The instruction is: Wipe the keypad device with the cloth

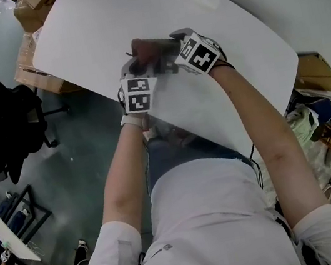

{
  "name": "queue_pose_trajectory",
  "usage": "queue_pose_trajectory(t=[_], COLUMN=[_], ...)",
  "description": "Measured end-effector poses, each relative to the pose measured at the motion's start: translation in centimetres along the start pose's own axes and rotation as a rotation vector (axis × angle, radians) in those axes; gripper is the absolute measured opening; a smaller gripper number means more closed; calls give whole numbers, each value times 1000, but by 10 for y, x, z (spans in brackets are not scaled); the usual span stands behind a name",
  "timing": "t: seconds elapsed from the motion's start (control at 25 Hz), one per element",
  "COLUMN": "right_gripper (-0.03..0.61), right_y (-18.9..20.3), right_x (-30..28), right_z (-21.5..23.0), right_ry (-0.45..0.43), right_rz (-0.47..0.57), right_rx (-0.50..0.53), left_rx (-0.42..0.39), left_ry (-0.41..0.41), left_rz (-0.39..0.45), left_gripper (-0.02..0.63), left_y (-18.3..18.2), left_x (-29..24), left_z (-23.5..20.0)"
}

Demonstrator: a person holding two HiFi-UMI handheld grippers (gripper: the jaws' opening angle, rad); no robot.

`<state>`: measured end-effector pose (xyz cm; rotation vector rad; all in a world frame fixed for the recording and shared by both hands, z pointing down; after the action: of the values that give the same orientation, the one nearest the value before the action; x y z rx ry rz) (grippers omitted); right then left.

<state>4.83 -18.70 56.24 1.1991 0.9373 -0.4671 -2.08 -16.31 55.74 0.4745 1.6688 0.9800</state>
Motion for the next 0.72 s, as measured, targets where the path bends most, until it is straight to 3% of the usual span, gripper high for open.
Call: queue_pose_trajectory(t=[0.32, 0.72], right_gripper=[245, 245], right_y=[0, 1], right_x=[3, 2], right_z=[-1, 0], right_ry=[-4, 0], right_rz=[-7, -9], right_rx=[6, 3], left_rx=[-29, -5], left_ry=[0, -4], left_rz=[-19, -69], left_gripper=[63, 63], left_y=[18, 46], left_x=[1, 2], left_z=[6, 6])
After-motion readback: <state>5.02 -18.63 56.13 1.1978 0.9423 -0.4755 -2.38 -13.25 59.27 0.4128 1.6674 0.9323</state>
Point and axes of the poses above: the fingertips, and each gripper's own axes: x backward along the fingers, z to its right, y out of its underside, the point moved 1 cm from there along x, backward along the fingers, and after that the axes turned 5 degrees about -y, right-handed, at the moved point
